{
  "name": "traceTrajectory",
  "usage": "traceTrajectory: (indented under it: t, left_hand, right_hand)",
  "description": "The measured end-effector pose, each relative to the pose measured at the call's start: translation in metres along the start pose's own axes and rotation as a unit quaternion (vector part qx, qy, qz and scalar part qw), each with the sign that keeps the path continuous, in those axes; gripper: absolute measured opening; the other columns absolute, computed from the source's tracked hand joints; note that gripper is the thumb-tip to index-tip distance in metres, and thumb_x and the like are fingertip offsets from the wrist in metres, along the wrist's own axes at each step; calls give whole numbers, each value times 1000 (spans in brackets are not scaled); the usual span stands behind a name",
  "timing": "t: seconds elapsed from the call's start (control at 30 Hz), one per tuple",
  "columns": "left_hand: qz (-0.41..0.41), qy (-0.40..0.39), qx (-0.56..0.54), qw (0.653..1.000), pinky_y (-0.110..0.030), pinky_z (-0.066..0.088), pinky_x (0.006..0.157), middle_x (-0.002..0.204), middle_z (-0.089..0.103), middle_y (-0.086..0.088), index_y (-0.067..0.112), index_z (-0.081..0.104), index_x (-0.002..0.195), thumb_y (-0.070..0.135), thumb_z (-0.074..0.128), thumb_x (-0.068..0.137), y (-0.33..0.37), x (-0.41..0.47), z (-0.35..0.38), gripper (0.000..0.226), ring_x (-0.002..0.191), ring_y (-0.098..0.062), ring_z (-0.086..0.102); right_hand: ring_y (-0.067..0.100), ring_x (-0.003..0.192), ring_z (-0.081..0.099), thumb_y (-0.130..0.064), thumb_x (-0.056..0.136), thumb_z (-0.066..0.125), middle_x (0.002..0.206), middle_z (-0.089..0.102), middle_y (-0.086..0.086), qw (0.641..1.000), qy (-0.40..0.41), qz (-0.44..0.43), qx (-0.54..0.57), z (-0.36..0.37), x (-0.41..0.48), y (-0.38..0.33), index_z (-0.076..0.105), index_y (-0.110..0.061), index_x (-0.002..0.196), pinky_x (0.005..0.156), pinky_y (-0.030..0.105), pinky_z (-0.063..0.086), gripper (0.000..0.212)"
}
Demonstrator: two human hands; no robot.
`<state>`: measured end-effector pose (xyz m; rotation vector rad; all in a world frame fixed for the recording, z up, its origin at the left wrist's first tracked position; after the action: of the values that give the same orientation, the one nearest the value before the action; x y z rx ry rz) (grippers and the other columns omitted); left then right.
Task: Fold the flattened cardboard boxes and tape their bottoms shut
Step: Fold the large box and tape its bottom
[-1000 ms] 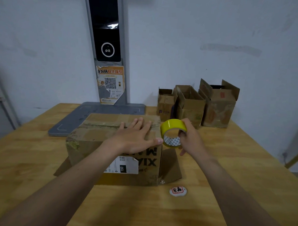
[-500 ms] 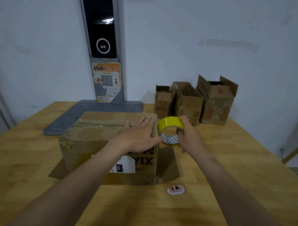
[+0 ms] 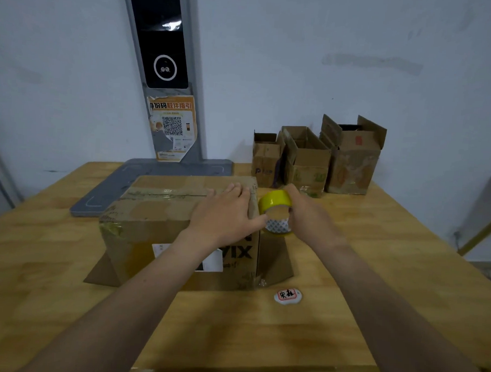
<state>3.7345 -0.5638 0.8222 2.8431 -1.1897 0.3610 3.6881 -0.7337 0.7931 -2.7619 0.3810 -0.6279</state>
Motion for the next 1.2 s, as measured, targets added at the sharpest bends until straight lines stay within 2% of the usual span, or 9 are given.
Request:
traceTrajectory:
  t: [0.1, 0.2, 0.3, 0.47, 0.6, 0.73, 0.9, 1.03, 1.2]
  left_hand:
    - [12, 44, 28, 999, -48, 35, 114, 164, 38, -10, 12, 34, 158, 79, 29, 94, 2, -8, -4, 94, 150, -25, 36]
    - [10, 8, 1, 1000, -49, 28, 122, 169, 26, -7, 16, 26, 162, 78, 30, 94, -6, -13, -2, 92, 155, -23, 26]
    - [-2, -7, -14, 1000, -51, 21, 124, 172, 20, -3, 23, 22, 164, 78, 31, 93, -14, -24, -4, 90, 157, -19, 19]
    - [-53, -11, -36, 998, -53, 15, 125, 172, 17, 6, 35, 22, 163, 74, 39, 95, -35, -45, -5, 80, 158, -17, 15]
    - [-107, -22, -50, 993, -60, 14, 123, 170, 19, 4, 42, 23, 161, 71, 38, 93, -47, -59, -6, 75, 156, -23, 20]
    - [-142, 23, -64, 988, -55, 25, 117, 153, 32, -4, 45, 34, 155, 69, 28, 80, -42, -73, -12, 79, 136, -26, 45]
    - [-130, 47, -73, 988, -55, 29, 114, 137, 44, 2, 42, 41, 153, 64, 29, 80, -34, -85, -14, 77, 126, -21, 52]
    - [-98, 33, -111, 988, -54, 23, 120, 139, 44, 11, 47, 41, 153, 63, 30, 80, -29, -102, -18, 76, 129, -17, 49]
    - [-61, 3, -142, 988, -47, 24, 118, 136, 43, 13, 47, 40, 154, 53, 38, 90, -20, -130, -28, 64, 129, -14, 46]
  right_hand:
    - [28, 81, 52, -6, 95, 57, 113, 55, 5, 996, -28, -37, -74, -15, 8, -14, 38, -29, 138, 53, 34, 34, 53]
    - [30, 104, 59, -22, 99, 61, 128, 49, 3, 988, -146, -36, 27, -7, 11, -16, 34, -32, 146, 65, 39, 51, 55]
    - [27, 109, 57, -31, 98, 65, 137, 39, -3, 960, -245, 9, 136, 9, 0, -14, 26, -35, 153, 53, 30, 57, 68]
    - [34, 128, 50, -34, 97, 68, 167, 15, 3, 953, -235, 42, 186, 25, -23, -13, 5, -31, 162, 53, 27, 52, 91]
    - [31, 113, 58, -33, 90, 75, 148, 36, 11, 957, -271, 88, 60, 36, -57, -3, 36, -12, 153, 67, 35, 54, 76]
    - [16, 71, 66, -21, 81, 77, 75, 69, -4, 947, -306, 93, 21, 61, -101, 4, 78, -13, 104, 52, 18, 45, 25]
    - [28, 115, 66, -27, 90, 74, 118, 73, 10, 964, -226, 138, -26, 52, -110, 29, 77, -16, 111, 93, 33, 53, 24]
    - [30, 123, 61, -21, 94, 70, 134, 65, 11, 960, -241, 140, -26, 31, -105, 36, 69, -12, 130, 98, 36, 51, 36]
    - [17, 120, 54, 2, 90, 51, 129, 58, 1, 982, -95, 34, 157, -16, -87, -18, 62, -25, 136, 90, 27, 42, 54]
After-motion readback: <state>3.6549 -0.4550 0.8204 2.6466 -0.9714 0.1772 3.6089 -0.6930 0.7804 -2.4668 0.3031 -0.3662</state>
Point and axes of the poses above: each hand's wrist, its own x-axis towards the middle knuckle, its own z-axis out of the palm, y = z × x, the point moved 7 cm from there along x, towards the middle knuckle
